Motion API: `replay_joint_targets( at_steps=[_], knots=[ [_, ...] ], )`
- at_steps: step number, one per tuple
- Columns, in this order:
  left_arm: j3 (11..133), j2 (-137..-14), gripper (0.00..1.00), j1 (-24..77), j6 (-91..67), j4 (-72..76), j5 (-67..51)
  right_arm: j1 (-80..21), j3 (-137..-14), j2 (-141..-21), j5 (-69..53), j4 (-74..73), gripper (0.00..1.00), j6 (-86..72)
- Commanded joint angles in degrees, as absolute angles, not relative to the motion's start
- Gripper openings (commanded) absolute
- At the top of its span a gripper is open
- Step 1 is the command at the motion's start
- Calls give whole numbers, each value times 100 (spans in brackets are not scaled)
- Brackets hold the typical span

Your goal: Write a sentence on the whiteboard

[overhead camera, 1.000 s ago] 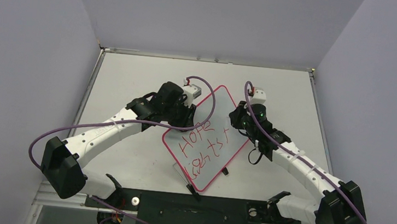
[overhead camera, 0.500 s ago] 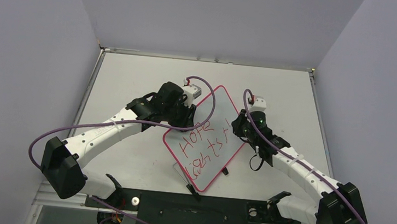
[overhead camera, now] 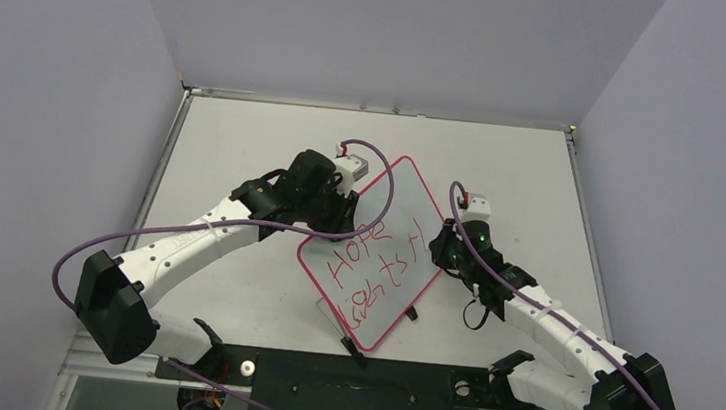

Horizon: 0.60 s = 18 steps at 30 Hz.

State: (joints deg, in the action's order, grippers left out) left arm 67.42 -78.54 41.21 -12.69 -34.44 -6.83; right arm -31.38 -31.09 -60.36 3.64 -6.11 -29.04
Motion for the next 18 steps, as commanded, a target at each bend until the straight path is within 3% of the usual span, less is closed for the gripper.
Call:
replay_joint_targets(
  at_steps=[1,18],
  knots=[
    [6557,-7921,0,4148,-191,-4100,471,-3130,-3156,-5996,355,-510,0,-2898],
    [6548,-7918,0,4145,-193,-4097,458,-3114,-4042,-6488,440,-446,0,-2739]
  ],
)
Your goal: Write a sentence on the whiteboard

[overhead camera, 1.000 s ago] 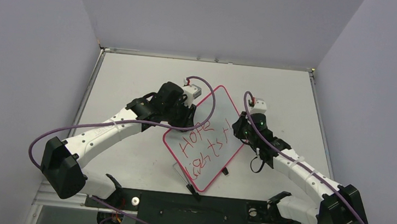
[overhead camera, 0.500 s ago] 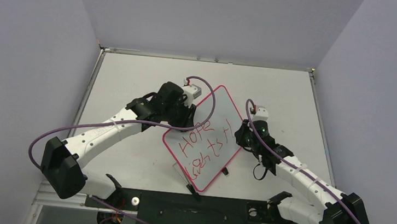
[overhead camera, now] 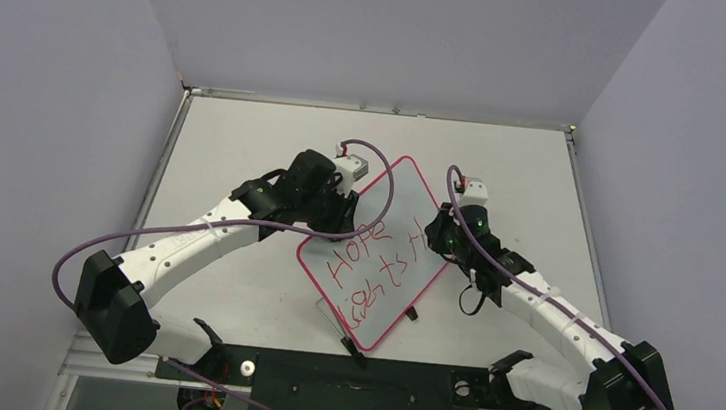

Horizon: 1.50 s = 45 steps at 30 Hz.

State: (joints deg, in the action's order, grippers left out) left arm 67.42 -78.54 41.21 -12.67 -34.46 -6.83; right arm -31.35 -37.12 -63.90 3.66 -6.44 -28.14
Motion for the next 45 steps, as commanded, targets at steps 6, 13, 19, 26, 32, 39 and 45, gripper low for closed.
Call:
replay_joint_targets(
  at_steps=[6,13,19,26,32,39,45],
  knots=[
    [6548,-7919,0,4146,-191,-4096,465,-3028,-4157,-6667,479,-407,0,-2725],
    [6548,-7918,0,4147,-192,-4099,457,-2883,-4222,-6823,526,-406,0,-2718],
    [6548,-7916,0,4146,-193,-4101,466,-2831,-4175,-6836,465,-447,0,-2702],
    [6548,-7919,0,4142,-196,-4097,474,-2828,-3986,-6662,406,-560,0,-2719],
    [6555,-7912,0,4146,-198,-4101,475,-2834,-3794,-6583,339,-605,0,-2739],
    [6548,-7923,0,4146,-194,-4100,475,-2834,-3698,-6437,377,-718,0,-2742],
    [6548,-7930,0,4142,-200,-4101,475,-2831,-3744,-6138,456,-933,0,-2747]
  ],
)
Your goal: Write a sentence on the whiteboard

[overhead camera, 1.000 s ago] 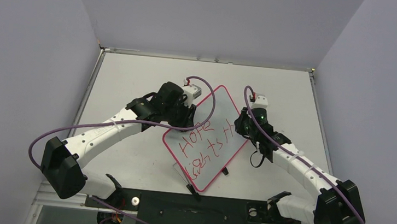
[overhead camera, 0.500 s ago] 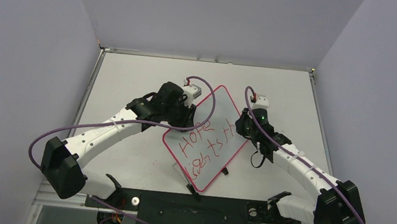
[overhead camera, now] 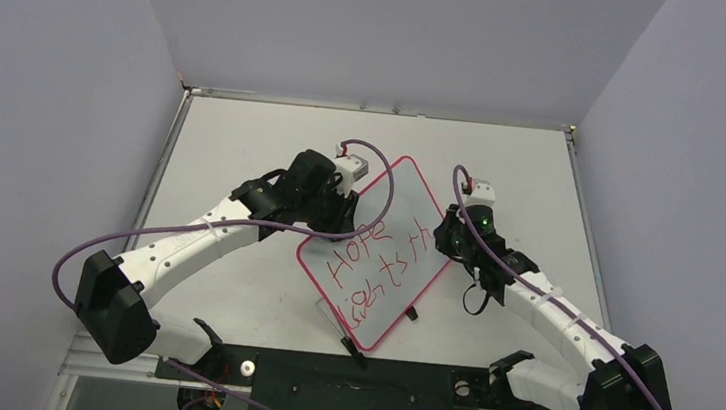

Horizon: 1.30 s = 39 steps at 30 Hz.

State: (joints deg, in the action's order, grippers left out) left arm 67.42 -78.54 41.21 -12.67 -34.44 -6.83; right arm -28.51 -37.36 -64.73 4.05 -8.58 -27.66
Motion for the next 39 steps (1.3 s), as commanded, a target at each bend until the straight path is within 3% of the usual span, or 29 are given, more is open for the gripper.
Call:
replay_joint_targets(
  at_steps=[1,39],
  knots=[
    [6548,-7933,0,4141,-197,-4103,479,-2830,-3757,-6054,505,-985,0,-2748],
    [6541,-7925,0,4148,-193,-4096,501,-2569,-4448,-7091,754,-363,0,-2927]
  ],
)
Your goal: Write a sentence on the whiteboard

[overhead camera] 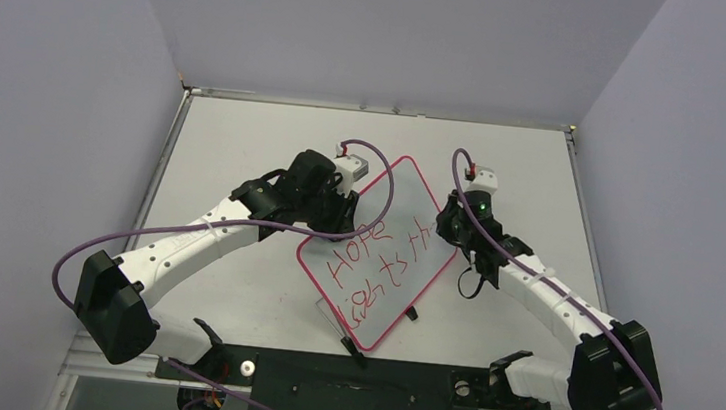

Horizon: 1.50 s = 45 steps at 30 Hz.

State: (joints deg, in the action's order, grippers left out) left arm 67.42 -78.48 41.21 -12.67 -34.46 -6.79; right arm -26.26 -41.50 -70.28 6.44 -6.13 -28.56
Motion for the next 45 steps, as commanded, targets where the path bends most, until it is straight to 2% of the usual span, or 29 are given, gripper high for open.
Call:
replay_joint_targets(
  at_steps=[1,11,33,45],
  knots=[
    [6540,-7927,0,4144,-193,-4096,501,-2563,-4478,-7101,746,-357,0,-2927],
    [6543,-7938,0,4141,-198,-4096,501,-2567,-4492,-7239,343,-159,0,-2931],
    [6540,-7945,0,4147,-194,-4100,519,-2582,-3639,-6530,44,-424,0,-2875],
    [6548,-7934,0,4148,-198,-4105,503,-2491,-3864,-6776,920,-690,0,-2944]
  ],
)
